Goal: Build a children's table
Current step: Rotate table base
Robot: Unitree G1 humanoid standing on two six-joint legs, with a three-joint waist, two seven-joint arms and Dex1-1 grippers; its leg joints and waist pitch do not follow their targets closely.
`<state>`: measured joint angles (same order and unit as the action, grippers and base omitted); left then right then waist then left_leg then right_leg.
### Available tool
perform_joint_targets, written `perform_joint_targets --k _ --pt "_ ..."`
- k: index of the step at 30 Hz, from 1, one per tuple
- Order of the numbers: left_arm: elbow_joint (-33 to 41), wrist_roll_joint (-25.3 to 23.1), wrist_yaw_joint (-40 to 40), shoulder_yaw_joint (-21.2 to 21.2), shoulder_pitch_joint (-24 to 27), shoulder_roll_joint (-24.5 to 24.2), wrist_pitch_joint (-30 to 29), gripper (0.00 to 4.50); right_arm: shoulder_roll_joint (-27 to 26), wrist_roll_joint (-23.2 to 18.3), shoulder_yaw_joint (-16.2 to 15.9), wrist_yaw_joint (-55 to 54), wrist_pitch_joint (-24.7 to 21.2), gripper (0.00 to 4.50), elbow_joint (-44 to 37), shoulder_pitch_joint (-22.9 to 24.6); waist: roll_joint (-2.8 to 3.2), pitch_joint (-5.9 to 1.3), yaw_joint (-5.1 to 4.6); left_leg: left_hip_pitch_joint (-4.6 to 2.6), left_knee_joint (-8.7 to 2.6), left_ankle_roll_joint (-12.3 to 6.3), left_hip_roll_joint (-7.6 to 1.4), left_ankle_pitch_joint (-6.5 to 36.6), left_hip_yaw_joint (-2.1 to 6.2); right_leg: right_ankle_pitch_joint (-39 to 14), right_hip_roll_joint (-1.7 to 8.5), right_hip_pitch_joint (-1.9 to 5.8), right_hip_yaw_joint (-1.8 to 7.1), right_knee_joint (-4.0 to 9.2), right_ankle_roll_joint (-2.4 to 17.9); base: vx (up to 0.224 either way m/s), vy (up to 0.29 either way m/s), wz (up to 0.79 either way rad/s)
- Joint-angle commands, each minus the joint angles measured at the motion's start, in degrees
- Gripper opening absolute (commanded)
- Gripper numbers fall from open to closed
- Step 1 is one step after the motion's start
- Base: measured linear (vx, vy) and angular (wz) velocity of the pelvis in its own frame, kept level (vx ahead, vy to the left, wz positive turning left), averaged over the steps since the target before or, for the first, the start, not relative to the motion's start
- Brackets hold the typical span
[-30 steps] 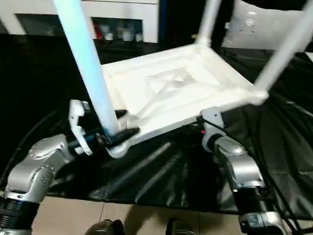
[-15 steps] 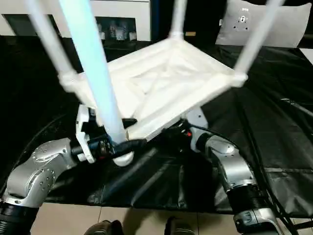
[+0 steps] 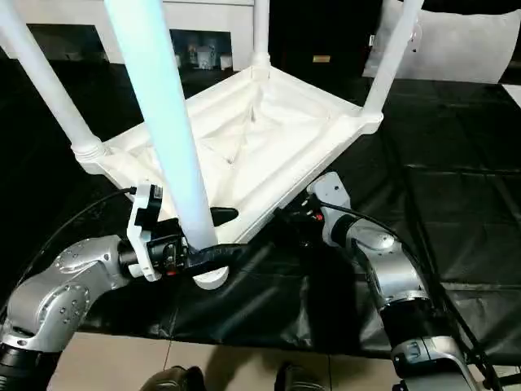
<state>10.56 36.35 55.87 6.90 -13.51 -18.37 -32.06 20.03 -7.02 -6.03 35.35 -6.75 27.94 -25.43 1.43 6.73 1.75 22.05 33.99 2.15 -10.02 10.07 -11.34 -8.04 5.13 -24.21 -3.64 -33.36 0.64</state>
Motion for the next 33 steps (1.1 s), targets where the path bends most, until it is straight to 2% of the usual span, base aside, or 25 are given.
perform_joint_targets --k 1,5,8,10,13,16,18,19,21,22,23,24,28,29,32,33 --pt "4.6 2.6 1.3 3.5 -0.2 0.7 -1.9 4.38 -1.4 0.2 -0.7 -0.5 1.1 4.5 -0.1 -2.0 -0.91 -5.03 0.43 -0.82 -3.71 -4.89 -2.62 8.7 1.05 -14.0 2.75 3.34 2.47 2.79 14.3 0.0 0.0 0.0" --pt "6.7 4.2 1.8 2.8 1.0 -1.0 -3.8 4.38 -0.6 1.3 0.2 -2.4 1.0 4.5 2.0 -2.2 -0.95 -4.74 0.17 -0.88 -3.75 -4.31 -2.57 9.9 1.04 -16.8 2.78 3.23 2.43 3.08 14.1 0.0 0.0 0.0" --pt "10.2 7.9 2.7 0.1 2.7 -4.1 -7.6 4.38 1.7 2.8 3.0 -6.1 0.8 4.5 6.9 -3.4 -1.02 -4.69 0.18 -0.96 -3.66 -3.71 -2.44 10.4 0.93 -17.5 2.67 3.18 2.42 3.06 13.9 0.0 0.0 0.0" --pt "10.5 8.3 2.7 -0.2 2.8 -4.3 -8.1 4.38 2.0 2.9 3.5 -6.6 0.9 4.5 7.7 -3.7 -0.93 -4.65 0.33 -1.3 -3.64 -3.61 -2.41 10.5 0.84 -17.9 2.48 2.93 2.44 3.13 13.8 0.0 0.0 0.0" --pt "10.6 8.5 2.3 -0.6 2.2 -3.9 -8.0 4.38 2.2 3.3 4.1 -7.7 2.0 4.5 10.0 -5.0 -0.87 -4.57 0.42 -1.23 -3.67 -3.39 -2.39 11.4 0.86 -18.2 2.35 2.95 2.37 3.16 13.3 0.0 0.0 0.0" --pt "10.1 8.2 1.0 -0.3 0.6 -2.5 -7.2 4.38 1.1 3.2 3.7 -8.1 2.8 4.5 11.5 -6.3 -0.9 -4.61 0.42 -1.19 -3.58 -2.93 -2.39 12.3 0.91 -19.3 2.54 3.0 2.4 3.24 13.0 0.0 0.0 0.0" --pt "9.9 8.6 0.3 -0.1 -0.4 -1.6 -7.2 4.38 0.0 3.5 3.1 -8.0 3.4 4.5 12.3 -7.0 -1.01 -4.47 0.3 -0.98 -3.63 -2.43 -2.38 13.6 1.04 -21.1 2.6 3.06 2.37 3.27 12.5 0.0 0.0 0.0" --pt "9.8 8.6 0.2 -0.1 -0.6 -1.5 -7.2 4.38 -0.3 3.5 3.0 -8.0 3.5 4.5 12.4 -7.1 -1.03 -4.43 0.26 -1.1 -3.61 -2.03 -2.36 14.6 1.06 -22.8 2.63 2.95 2.36 3.45 11.8 0.0 0.0 0.0" --pt "10.1 9.9 -0.6 0.7 -2.1 -0.2 -8.2 4.38 -4.0 4.1 1.2 -7.1 4.3 4.5 13.1 -8.2 -1.1 -4.43 0.07 -0.93 -3.65 -1.32 -2.33 15.7 1.18 -24.5 2.71 2.97 2.32 3.51 11.3 0.0 0.0 0.0" --pt "10.1 9.9 -0.6 0.7 -2.1 -0.2 -8.2 4.38 -4.0 4.1 1.2 -7.1 4.3 4.5 13.1 -8.2 -1.09 -4.36 0.03 -0.82 -3.71 -1.19 -2.32 15.9 1.28 -24.9 2.72 3.02 2.29 3.5 11.1 0.0 0.0 0.0" --pt "10.1 10.0 -0.9 1.2 -2.6 0.4 -8.4 4.38 -5.6 4.1 0.4 -6.5 4.8 4.5 13.2 -8.6 -1.48 -4.4 -0.23 -0.7 -3.79 -1.06 -2.32 16.1 1.34 -25.6 2.71 3.13 2.25 3.54 10.5 0.0 0.0 0.0" --pt "10.0 9.8 -1.0 1.4 -2.7 0.7 -8.4 4.38 -6.3 4.0 0.1 -6.3 4.9 4.5 13.2 -8.7 -1.34 -4.39 -0.26 -0.78 -3.77 -1.0 -2.35 16.3 1.4 -26.2 2.78 3.06 2.26 3.55 10.3 0.0 0.0 0.0" --pt "8.4 7.7 -1.9 2.7 -3.7 2.8 -6.6 4.38 -10.0 3.9 -1.5 -5.7 5.8 4.5 13.6 -9.6 -1.26 -4.4 -1.15 -0.63 -3.93 -0.61 -2.45 17.3 1.63 -26.7 2.73 2.96 2.12 3.7 9.8 0.0 0.0 0.0" --pt "7.9 7.2 -2.2 2.8 -4.0 3.1 -6.2 4.38 -10.3 3.9 -1.6 -5.7 5.9 4.5 13.8 -9.7 -1.4 -4.43 -1.31 -0.71 -3.94 -0.39 -2.47 17.9 1.69 -26.8 2.79 2.9 2.1 3.72 9.8 0.0 0.0 0.0" --pt "3.6 3.9 -4.8 2.9 -6.9 6.0 -2.5 4.38 -11.6 4.8 -1.4 -5.1 6.9 4.5 14.9 -10.3 -1.37 -4.48 -1.41 -1.14 -3.74 -0.7 -2.43 18.5 1.42 -25.7 2.68 2.47 2.31 3.9 10.4 0.0 0.0 0.0" --pt "2.3 2.4 -5.4 3.2 -7.8 6.6 -1.1 4.38 -11.7 5.0 -1.2 -5.0 7.0 4.5 15.1 -10.3 -1.47 -4.5 -1.39 -0.9 -3.85 -0.81 -2.47 18.2 1.54 -25.2 2.8 2.77 2.3 3.81 10.5 0.0 0.0 0.0"
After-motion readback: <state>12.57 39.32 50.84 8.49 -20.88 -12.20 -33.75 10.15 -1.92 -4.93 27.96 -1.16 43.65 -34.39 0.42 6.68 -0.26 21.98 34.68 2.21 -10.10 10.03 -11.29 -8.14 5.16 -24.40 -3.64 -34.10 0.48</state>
